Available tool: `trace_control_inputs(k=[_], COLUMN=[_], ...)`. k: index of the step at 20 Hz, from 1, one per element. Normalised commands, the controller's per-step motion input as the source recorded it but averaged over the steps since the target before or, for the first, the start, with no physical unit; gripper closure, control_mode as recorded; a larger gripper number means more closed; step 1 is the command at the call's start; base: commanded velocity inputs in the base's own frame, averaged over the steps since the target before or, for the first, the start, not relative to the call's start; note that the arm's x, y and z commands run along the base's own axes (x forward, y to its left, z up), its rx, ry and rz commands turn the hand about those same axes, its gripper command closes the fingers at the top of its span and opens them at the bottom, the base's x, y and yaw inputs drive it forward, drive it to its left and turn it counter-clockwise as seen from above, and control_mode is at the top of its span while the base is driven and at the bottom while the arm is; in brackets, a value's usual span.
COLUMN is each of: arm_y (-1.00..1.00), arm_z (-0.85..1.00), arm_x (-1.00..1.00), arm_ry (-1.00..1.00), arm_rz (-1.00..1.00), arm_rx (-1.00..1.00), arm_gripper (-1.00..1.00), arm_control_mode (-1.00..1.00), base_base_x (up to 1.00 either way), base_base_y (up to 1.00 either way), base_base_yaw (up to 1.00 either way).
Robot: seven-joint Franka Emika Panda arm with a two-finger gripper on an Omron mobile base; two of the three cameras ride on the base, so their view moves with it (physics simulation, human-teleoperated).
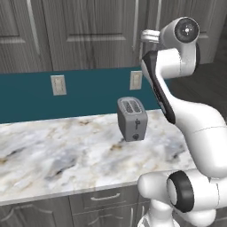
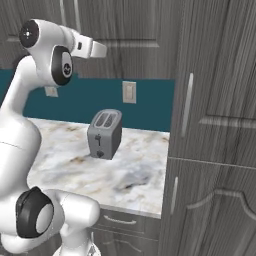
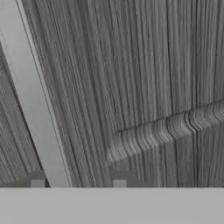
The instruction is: Open the cabinet and move the ladle to the pot. Then close the cabinet.
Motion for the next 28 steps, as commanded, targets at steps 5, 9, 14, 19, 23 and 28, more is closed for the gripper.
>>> trace_control_inputs(k=[5,9,14,19,23,28], arm_y=[-1.0,-1.0,-1.0,-1.0,-0.98,-0.35], arm_z=[0.15,0.19,0.15,0.05,0.0,0.0], arm_x=[-1.0,-1.0,-1.0,-1.0,-0.91,-0.63], arm_ry=[0.0,0.02,0.03,0.01,0.0,0.0], arm_rz=[-0.09,-0.07,-0.05,-0.04,-0.01,0.0], arm_rx=[0.1,0.12,0.11,0.08,0.04,0.0], arm_gripper=[1.0,1.0,1.0,1.0,1.0,-1.0], arm_control_mode=[-1.0,-1.0,-1.0,-1.0,-1.0,-1.0], base_base_x=[0.0,0.0,0.0,0.0,0.0,0.0], base_base_y=[0.0,0.0,0.0,0.0,0.0,0.0], base_base_yaw=[0.0,0.0,0.0,0.0,0.0,0.0])
